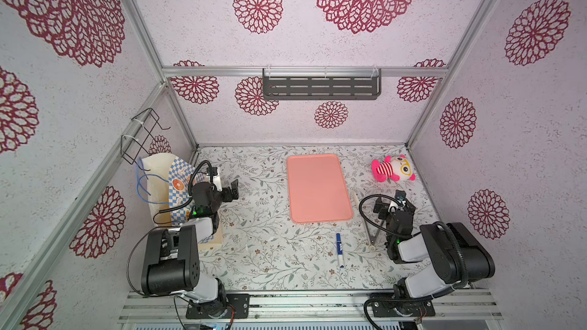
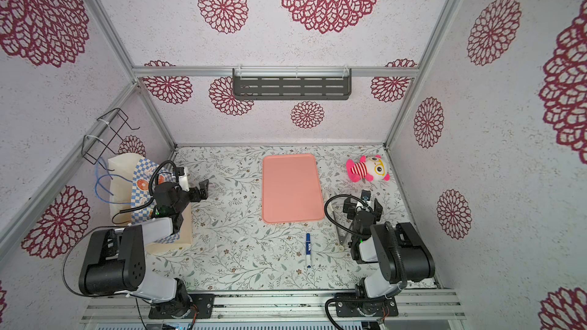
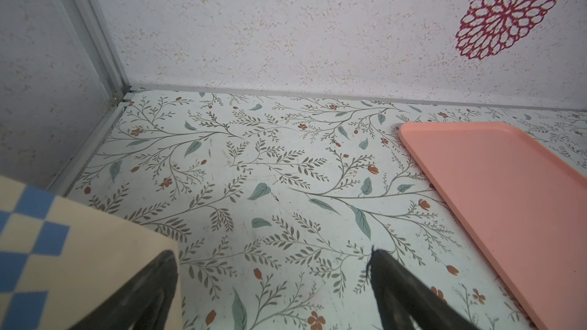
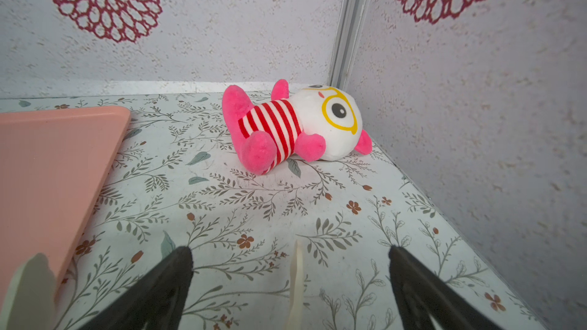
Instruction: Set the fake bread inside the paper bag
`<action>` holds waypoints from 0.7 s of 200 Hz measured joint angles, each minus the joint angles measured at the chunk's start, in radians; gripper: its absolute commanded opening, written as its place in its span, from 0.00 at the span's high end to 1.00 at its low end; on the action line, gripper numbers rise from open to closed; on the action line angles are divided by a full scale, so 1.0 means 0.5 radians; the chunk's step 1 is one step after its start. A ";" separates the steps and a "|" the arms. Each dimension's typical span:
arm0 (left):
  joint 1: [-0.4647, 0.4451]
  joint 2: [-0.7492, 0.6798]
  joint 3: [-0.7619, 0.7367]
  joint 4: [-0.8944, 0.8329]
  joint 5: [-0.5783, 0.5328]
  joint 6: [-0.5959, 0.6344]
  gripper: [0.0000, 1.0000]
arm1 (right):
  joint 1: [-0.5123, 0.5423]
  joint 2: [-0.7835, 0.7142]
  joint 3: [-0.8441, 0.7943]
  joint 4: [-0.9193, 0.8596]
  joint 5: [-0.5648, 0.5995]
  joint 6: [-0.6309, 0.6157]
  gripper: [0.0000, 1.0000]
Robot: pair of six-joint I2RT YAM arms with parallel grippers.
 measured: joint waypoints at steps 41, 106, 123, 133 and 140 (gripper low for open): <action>0.005 0.012 -0.205 0.352 -0.140 -0.034 0.03 | 0.021 0.013 -0.001 0.002 0.008 -0.031 0.01; 0.005 0.022 -0.237 0.475 -0.207 -0.050 0.03 | -0.025 0.013 0.091 -0.150 0.052 0.005 0.01; 0.005 0.023 -0.239 0.484 -0.211 -0.050 0.03 | -0.035 0.013 0.117 -0.220 0.050 0.026 0.01; 0.005 0.023 -0.240 0.488 -0.214 -0.050 0.03 | -0.045 0.013 0.127 -0.229 0.051 0.035 0.01; 0.005 0.023 -0.240 0.489 -0.216 -0.050 0.02 | -0.049 0.013 0.126 -0.227 0.052 0.036 0.01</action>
